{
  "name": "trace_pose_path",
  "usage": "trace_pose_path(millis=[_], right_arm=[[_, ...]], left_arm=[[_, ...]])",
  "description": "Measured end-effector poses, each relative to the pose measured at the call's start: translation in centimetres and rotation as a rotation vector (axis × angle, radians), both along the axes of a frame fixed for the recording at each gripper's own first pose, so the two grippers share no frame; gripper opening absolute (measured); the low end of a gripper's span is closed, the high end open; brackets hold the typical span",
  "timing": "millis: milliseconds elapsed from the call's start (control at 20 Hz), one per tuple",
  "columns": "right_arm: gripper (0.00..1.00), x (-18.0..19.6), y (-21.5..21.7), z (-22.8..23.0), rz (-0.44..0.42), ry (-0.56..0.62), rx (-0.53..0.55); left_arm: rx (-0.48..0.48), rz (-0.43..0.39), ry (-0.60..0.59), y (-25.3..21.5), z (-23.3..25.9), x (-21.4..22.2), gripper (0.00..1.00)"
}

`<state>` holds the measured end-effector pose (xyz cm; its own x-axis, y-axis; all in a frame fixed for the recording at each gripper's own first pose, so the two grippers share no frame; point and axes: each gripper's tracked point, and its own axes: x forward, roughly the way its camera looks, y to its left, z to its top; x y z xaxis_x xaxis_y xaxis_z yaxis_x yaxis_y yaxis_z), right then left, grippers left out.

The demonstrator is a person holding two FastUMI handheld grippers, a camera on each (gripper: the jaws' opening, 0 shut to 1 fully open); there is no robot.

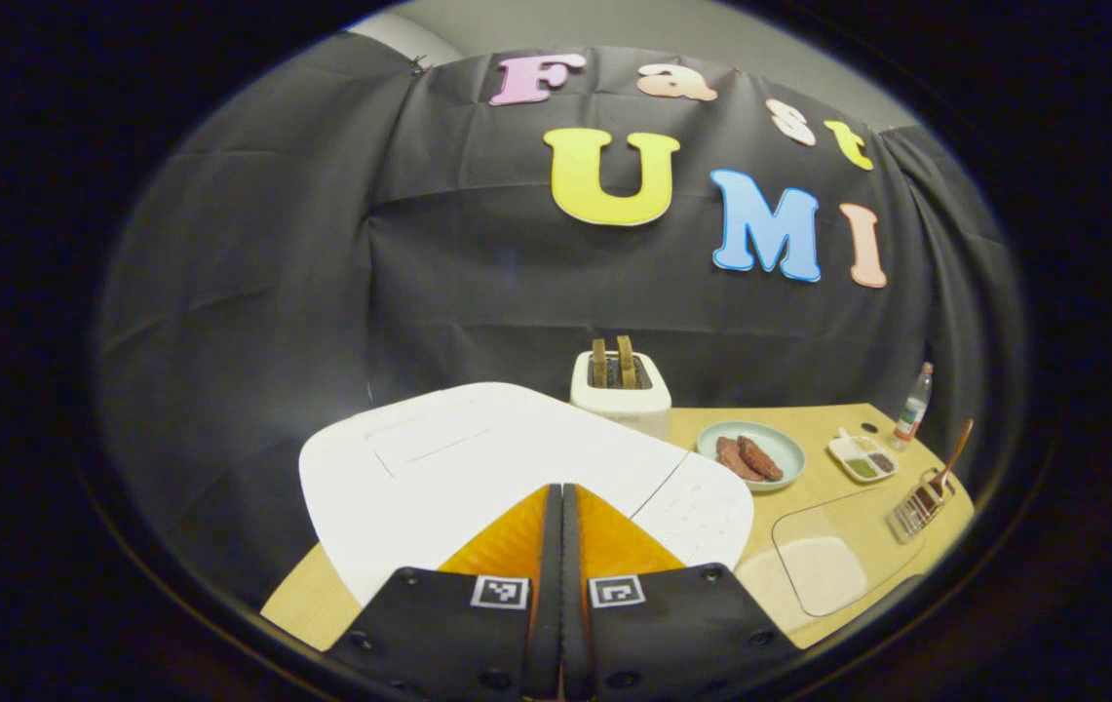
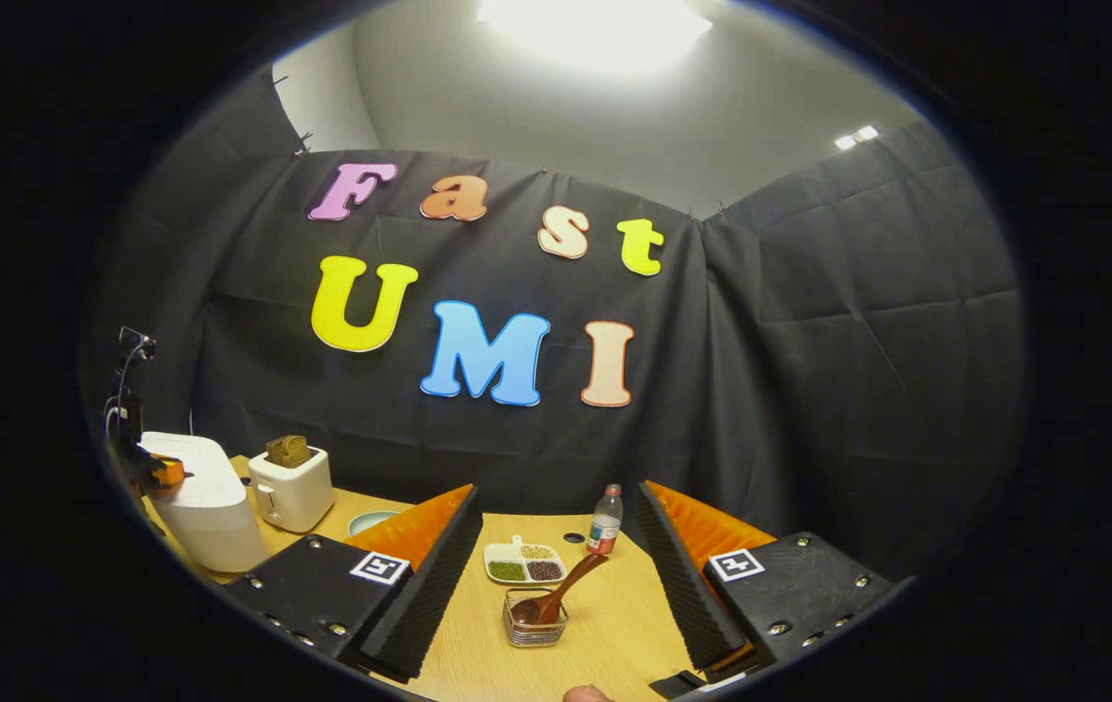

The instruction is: Close the left gripper, press the button to open the rice cooker; take a wooden spoon from the chopstick holder with the right hand, scoop a spoonful of rice and pour it into the rice cooker, then put the wooden spoon back into the chopstick holder.

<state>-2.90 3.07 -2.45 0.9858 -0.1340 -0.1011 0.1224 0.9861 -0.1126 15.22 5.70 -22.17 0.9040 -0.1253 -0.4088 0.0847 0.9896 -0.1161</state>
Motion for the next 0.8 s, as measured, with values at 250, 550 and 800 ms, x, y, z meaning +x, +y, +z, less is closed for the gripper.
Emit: trace_pose_path(millis=[250, 550, 800], right_arm=[[0.96, 1.1, 0.0, 0.9, 0.05, -0.029, -0.019], [0.96, 2.5, -1.8, 0.4, 0.067, -0.031, 0.041], [0.96, 3.7, -4.1, -0.9, 0.064, -0.018, 0.083]], left_arm=[[-0.001, 0.031, -0.024, -0.1, 1.1, -0.1, 0.09], [0.091, 0.077, -0.153, 0.9, 7.6, 0.4, 0.08], [0.074, 0.144, -0.245, 1.2, 12.6, -0.9, 0.08]])
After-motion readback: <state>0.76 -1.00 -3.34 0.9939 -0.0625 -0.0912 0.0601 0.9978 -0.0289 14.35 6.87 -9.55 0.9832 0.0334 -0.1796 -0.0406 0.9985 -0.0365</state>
